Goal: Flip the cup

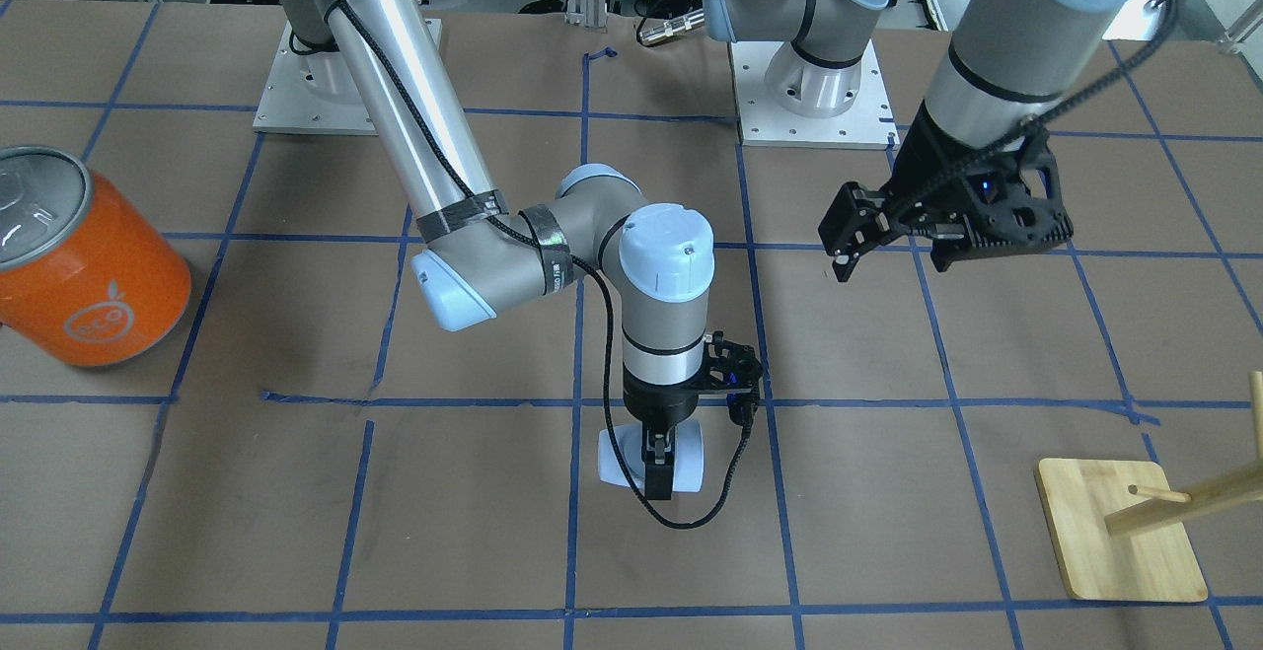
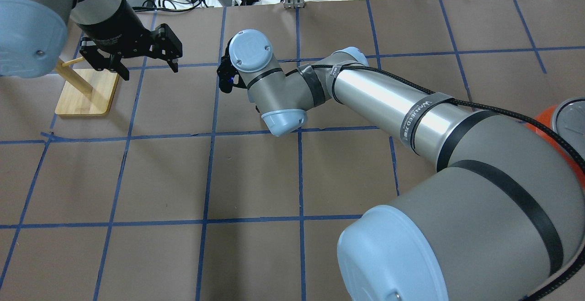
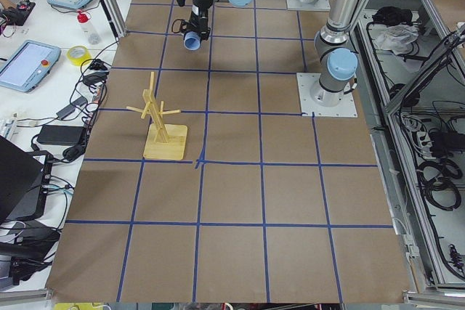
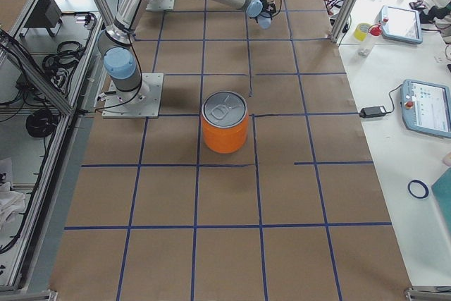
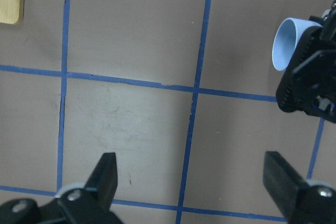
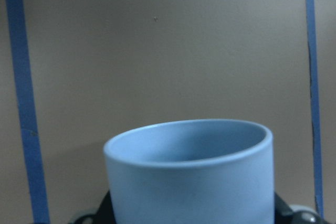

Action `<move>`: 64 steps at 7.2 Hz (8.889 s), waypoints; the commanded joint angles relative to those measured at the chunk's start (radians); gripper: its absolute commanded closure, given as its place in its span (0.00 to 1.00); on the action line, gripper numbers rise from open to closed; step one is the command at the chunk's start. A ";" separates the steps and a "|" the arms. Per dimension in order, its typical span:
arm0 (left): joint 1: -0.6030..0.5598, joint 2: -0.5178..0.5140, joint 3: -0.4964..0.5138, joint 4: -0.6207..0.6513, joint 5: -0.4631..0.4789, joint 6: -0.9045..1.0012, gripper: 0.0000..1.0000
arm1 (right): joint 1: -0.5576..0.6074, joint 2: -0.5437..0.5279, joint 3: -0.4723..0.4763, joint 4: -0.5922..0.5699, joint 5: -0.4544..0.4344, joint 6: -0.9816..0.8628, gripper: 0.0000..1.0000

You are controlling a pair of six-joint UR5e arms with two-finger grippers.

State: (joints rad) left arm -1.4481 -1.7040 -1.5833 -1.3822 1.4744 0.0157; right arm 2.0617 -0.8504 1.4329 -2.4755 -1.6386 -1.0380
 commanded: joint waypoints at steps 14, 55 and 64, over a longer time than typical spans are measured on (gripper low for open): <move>0.151 -0.428 -0.170 -0.020 -0.985 0.774 0.00 | -0.260 -0.292 0.032 0.422 0.066 0.309 0.00; -0.063 0.076 0.095 -0.156 0.104 0.219 0.00 | -0.511 -0.633 0.115 0.783 0.052 1.029 0.00; -0.095 0.152 0.093 -0.162 0.124 -0.037 0.00 | -0.506 -0.681 0.116 0.949 0.042 1.014 0.00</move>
State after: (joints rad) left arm -1.5431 -1.4932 -1.5814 -1.5394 1.5849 0.0146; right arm 1.5554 -1.5321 1.5481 -1.5251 -1.5913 -0.0193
